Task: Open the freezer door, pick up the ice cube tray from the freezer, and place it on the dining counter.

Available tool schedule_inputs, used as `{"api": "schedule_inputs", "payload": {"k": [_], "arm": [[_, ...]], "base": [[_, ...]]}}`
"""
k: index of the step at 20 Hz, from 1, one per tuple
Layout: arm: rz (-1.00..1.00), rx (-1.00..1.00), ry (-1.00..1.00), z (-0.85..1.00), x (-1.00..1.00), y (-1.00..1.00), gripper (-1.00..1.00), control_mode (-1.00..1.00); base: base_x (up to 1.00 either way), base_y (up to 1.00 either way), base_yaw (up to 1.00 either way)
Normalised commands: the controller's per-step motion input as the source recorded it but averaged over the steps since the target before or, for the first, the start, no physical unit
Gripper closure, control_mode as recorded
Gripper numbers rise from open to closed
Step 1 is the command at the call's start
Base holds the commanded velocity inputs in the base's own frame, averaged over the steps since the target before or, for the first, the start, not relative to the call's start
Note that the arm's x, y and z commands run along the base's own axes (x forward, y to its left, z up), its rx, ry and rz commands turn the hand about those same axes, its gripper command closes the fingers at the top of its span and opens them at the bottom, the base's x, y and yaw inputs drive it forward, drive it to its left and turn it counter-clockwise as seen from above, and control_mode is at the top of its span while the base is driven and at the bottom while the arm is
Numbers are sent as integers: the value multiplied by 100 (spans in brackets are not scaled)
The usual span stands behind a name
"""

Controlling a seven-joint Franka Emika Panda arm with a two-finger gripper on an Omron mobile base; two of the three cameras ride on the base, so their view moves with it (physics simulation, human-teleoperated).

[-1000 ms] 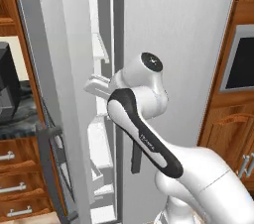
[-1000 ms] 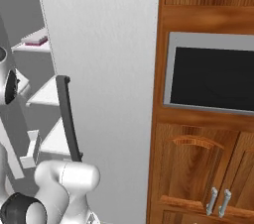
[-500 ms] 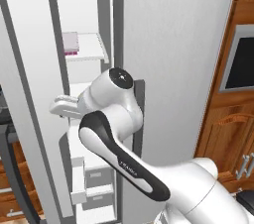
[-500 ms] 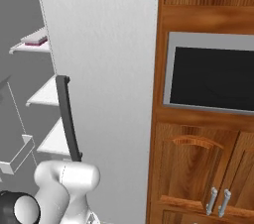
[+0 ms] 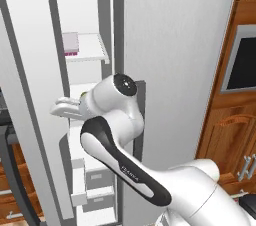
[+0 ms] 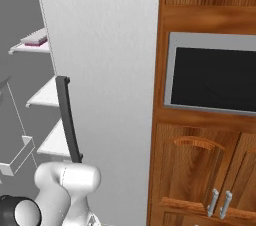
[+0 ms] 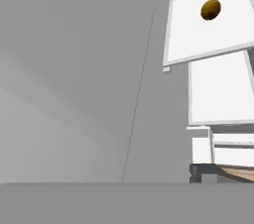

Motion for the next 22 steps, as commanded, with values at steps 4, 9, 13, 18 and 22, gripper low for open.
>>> {"api": "schedule_inputs", "payload": {"k": [4, 9, 13, 18, 22], "arm": [[-21, 1, 0, 52, -2, -89, -100, -100], [-27, 5, 4, 56, 0, -87, -100, -100], [-16, 12, -4, 9, 0, -11, -100, -100], [-16, 13, -12, 1, 0, -1, -100, -100], [-12, 16, -4, 22, 0, -32, -100, -100]], "base": [[0, 0, 0], [0, 0, 0], [0, 0, 0], [0, 0, 0], [0, 0, 0]]}}
